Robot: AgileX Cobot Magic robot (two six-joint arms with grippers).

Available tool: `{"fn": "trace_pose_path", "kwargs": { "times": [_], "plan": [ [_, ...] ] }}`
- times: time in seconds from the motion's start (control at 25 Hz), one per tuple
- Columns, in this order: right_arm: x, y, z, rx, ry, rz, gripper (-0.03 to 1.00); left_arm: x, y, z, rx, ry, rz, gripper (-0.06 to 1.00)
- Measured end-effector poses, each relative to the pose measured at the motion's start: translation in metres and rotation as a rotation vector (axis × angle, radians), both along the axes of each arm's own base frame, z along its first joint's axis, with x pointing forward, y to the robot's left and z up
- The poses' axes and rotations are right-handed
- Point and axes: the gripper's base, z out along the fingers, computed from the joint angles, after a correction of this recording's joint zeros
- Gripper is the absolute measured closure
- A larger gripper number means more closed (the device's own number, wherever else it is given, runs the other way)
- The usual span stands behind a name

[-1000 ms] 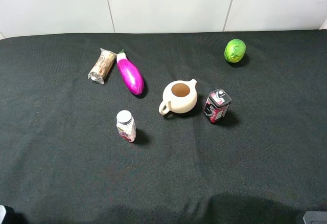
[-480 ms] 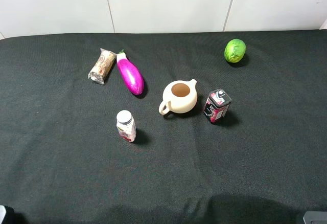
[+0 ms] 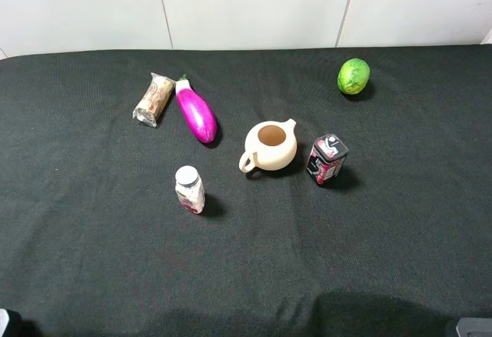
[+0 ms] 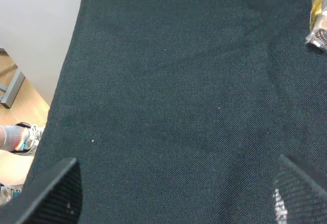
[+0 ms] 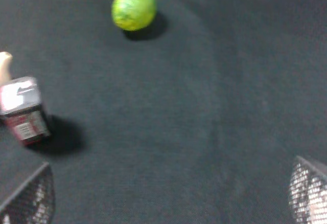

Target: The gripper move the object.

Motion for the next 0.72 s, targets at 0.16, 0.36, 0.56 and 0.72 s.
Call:
{"fn": "trace_pose_path", "kwargs": {
  "times": [0.16, 0.36, 0.56, 0.72],
  "plan": [
    [0.0000, -0.0003, 0.0001, -0.005, -0.001, -0.080, 0.27, 0.0000, 0.0000, 0.0000, 0.000, 0.000, 0.000, 0.15],
    [0.0001, 0.0008, 0.0001, -0.008, -0.001, -0.082, 0.27, 0.0000, 0.0000, 0.0000, 0.000, 0.000, 0.000, 0.15],
    [0.0002, 0.0024, 0.0001, -0.006, -0.002, -0.062, 0.27, 0.0000, 0.0000, 0.0000, 0.000, 0.000, 0.000, 0.15],
    [0.0002, 0.0029, 0.0002, -0.010, -0.002, -0.053, 0.27, 0.0000, 0.0000, 0.0000, 0.000, 0.000, 0.000, 0.15]
  ]
}}
